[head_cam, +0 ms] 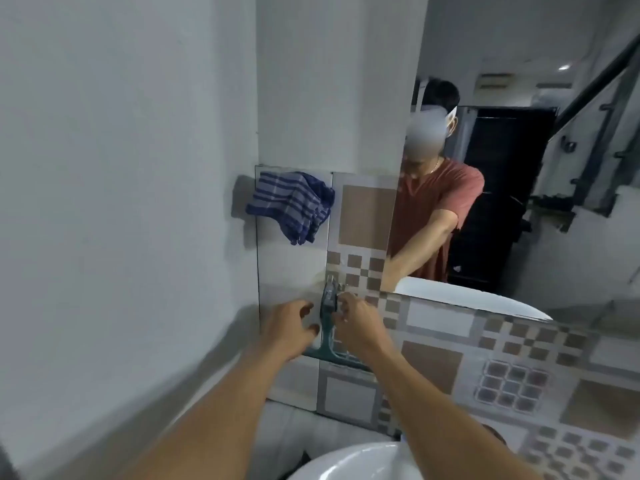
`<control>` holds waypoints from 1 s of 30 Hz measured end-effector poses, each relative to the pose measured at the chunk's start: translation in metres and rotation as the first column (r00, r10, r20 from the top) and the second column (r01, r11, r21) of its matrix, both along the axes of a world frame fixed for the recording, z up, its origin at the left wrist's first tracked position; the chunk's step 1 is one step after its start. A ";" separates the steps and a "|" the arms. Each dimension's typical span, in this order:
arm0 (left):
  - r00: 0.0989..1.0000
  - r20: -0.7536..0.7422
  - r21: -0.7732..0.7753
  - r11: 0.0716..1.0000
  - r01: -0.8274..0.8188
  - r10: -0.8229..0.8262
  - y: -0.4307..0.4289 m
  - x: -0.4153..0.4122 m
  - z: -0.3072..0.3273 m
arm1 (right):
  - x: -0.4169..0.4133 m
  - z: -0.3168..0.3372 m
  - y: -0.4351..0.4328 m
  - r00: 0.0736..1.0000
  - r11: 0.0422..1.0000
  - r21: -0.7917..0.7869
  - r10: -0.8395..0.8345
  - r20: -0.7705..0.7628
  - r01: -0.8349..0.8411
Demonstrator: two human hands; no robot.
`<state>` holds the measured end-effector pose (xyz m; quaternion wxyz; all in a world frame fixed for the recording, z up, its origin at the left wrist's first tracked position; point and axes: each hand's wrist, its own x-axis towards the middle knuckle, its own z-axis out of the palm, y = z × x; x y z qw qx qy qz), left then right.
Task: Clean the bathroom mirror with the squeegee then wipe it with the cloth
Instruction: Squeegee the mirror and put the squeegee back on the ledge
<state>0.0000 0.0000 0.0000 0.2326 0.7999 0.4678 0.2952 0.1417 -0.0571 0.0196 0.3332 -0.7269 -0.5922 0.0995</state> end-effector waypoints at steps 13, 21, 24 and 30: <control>0.913 0.379 -0.135 0.985 -0.107 0.151 0.008 0.030 -0.023 | -0.008 -0.019 0.008 0.972 0.976 0.198 -0.041 -0.233 0.088; 0.885 0.449 -0.070 0.992 -0.105 0.125 0.002 0.027 -0.001 | -0.005 0.002 0.005 0.974 0.962 0.272 0.060 -0.218 0.002; 0.881 0.464 -0.043 0.996 -0.082 0.093 0.000 0.027 0.006 | -0.001 0.013 0.002 0.977 0.957 0.290 0.091 -0.192 -0.032; 0.871 0.491 0.020 0.999 -0.048 0.032 -0.011 0.026 0.018 | 0.004 0.036 -0.011 0.964 0.960 0.275 0.113 -0.241 -0.044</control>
